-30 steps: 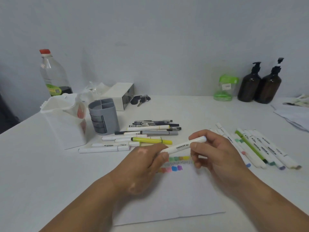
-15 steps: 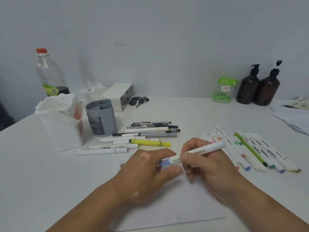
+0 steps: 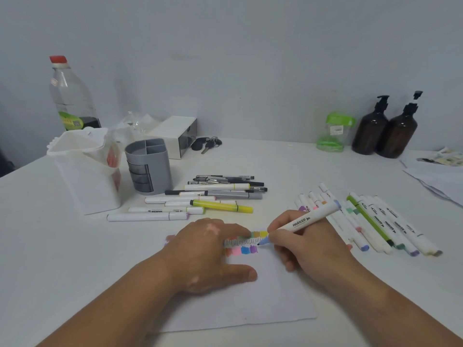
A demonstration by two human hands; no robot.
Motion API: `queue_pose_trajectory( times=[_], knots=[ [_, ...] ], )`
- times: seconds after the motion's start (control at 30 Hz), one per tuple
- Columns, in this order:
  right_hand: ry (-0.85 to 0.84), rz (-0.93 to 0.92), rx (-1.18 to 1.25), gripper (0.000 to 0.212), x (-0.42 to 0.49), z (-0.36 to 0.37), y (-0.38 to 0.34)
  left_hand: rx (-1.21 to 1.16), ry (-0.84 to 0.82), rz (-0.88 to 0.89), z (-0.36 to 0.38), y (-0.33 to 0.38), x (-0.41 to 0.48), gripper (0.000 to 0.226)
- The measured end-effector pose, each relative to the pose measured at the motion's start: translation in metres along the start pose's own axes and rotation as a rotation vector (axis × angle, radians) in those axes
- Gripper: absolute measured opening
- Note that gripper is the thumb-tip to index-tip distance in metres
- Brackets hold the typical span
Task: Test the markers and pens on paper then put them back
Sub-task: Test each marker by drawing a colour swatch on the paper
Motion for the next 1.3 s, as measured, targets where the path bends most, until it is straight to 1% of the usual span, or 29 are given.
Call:
queue_pose_trajectory(
  times=[0.13,0.33,0.47,0.53,0.63,0.73,0.87,0.97,1.07,1.2,1.3],
  knots=[
    [0.025,0.006,-0.108,0.007,-0.0001,0.0015,0.0002,0.007,-0.010,-0.016,0.0013,-0.0023,0.0019,0.079],
    [0.033,0.015,-0.131,0.010,-0.0005,0.0009,-0.0001,0.005,-0.013,-0.013,0.0013,-0.0020,0.0028,0.080],
    [-0.013,0.017,-0.171,0.002,-0.0010,0.0023,-0.0002,0.009,-0.016,-0.017,0.0013,-0.0023,0.0030,0.081],
    [-0.023,0.018,-0.173,0.002,-0.0015,0.0029,-0.0006,0.011,-0.017,-0.015,0.0012,-0.0021,0.0027,0.080],
    [0.014,0.019,-0.171,0.007,-0.0004,0.0001,0.0003,0.007,-0.010,-0.018,0.0009,-0.0021,0.0030,0.078],
    [-0.015,0.028,-0.181,0.005,-0.0002,0.0012,0.0004,0.009,-0.010,-0.014,0.0017,-0.0025,0.0034,0.079],
    [0.021,0.019,-0.188,0.009,-0.0002,-0.0011,0.0002,0.001,-0.009,-0.012,0.0020,-0.0034,0.0032,0.079],
    [-0.004,0.030,-0.197,0.005,-0.0004,0.0005,0.0010,0.002,-0.014,-0.012,0.0026,-0.0039,0.0040,0.080],
    [0.029,0.022,-0.199,0.009,0.0009,-0.0014,0.0005,-0.002,-0.011,-0.014,0.0026,-0.0044,0.0036,0.081],
    [0.008,0.041,-0.205,0.007,0.0015,-0.0009,0.0018,-0.004,-0.019,-0.017,0.0032,-0.0053,0.0036,0.082],
    [0.035,0.036,-0.198,0.009,0.0020,-0.0027,0.0023,-0.003,-0.024,-0.022,0.0034,-0.0054,0.0040,0.082]
  ],
)
Point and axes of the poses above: each hand's wrist, its own x-axis towards the middle knuckle, its own z-axis out of the palm, y = z × x, the point moved 6 cm from there along x, towards the middle knuckle, and after that the axes turned 8 degrees about z, right-handed, at the moved point
